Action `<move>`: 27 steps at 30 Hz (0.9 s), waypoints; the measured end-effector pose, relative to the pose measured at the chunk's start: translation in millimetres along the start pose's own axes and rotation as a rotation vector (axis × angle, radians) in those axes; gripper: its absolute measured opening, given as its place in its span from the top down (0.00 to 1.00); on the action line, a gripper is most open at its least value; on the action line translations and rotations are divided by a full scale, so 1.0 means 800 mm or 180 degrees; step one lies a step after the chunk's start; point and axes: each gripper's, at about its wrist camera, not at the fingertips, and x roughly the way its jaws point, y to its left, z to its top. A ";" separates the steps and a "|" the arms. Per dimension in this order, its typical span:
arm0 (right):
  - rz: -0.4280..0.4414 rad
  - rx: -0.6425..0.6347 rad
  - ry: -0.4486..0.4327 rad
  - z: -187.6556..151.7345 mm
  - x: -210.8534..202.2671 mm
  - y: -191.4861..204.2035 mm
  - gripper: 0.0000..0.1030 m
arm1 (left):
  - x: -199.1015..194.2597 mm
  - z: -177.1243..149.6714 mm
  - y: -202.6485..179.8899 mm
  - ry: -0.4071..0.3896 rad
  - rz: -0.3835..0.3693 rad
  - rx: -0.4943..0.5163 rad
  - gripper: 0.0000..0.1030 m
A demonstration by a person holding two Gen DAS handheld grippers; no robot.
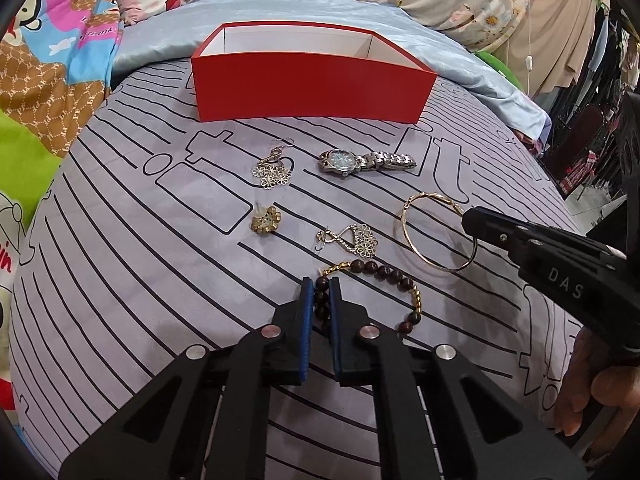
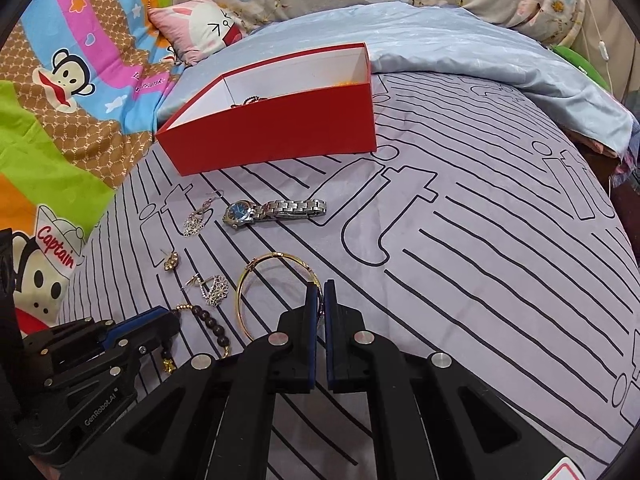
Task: Organize jewelry
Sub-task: 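Carry the dark bead bracelet and gold bangle with both grippers into the box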
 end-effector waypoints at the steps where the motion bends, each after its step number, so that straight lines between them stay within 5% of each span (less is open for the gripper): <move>1: 0.0003 0.0000 -0.0008 0.000 -0.002 0.000 0.98 | -0.002 0.000 0.002 0.0000 -0.0011 -0.0020 0.93; 17: 0.0074 -0.0017 -0.0294 0.022 -0.049 0.005 0.98 | -0.064 0.032 0.016 -0.0308 -0.0213 -0.0143 0.93; 27: 0.0138 -0.0158 -0.0529 0.076 -0.060 0.014 0.98 | -0.101 0.106 0.019 -0.0765 -0.0127 -0.0047 0.93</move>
